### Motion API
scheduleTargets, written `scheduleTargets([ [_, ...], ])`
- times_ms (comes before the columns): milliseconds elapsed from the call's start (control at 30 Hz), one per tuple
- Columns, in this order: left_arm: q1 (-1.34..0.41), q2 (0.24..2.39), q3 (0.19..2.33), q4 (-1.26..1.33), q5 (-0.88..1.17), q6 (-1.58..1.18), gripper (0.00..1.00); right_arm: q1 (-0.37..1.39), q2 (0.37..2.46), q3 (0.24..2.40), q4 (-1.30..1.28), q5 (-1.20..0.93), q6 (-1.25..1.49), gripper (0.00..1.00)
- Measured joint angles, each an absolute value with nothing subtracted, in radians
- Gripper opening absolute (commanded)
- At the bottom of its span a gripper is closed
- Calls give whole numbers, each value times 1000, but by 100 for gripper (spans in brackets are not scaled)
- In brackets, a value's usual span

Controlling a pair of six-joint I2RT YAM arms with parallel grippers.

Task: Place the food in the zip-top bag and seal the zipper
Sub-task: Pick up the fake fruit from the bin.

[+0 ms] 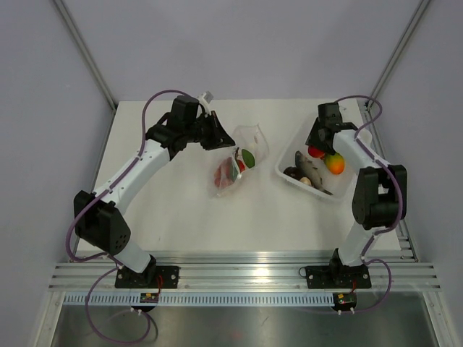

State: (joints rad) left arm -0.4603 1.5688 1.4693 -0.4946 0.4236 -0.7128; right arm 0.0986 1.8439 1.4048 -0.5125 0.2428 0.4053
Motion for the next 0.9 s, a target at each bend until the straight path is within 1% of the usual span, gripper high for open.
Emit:
scheduleTargets([
  [300, -479, 1571, 1462, -475, 430, -717, 0, 98, 1496, 1320, -563, 257, 426, 17],
  [467, -479, 1571, 1462, -468, 431, -717, 0, 98, 1338, 1312, -596, 198, 432, 17],
  [567, -479, 1571, 1461, -468, 432, -717, 0, 120, 1284, 1330, -623, 162, 442, 17],
  [633, -479, 1571, 1461, -468, 432, -716, 0, 180, 1277, 1362, -638, 162, 447, 17],
  [767, -479, 1571, 1461, -468, 433, -716, 0, 372, 1297, 1428, -645, 162, 456, 17],
  [900, -479, 1571, 1461, -469, 434, -716, 0, 490, 1339, 1463, -639, 158, 471, 17],
])
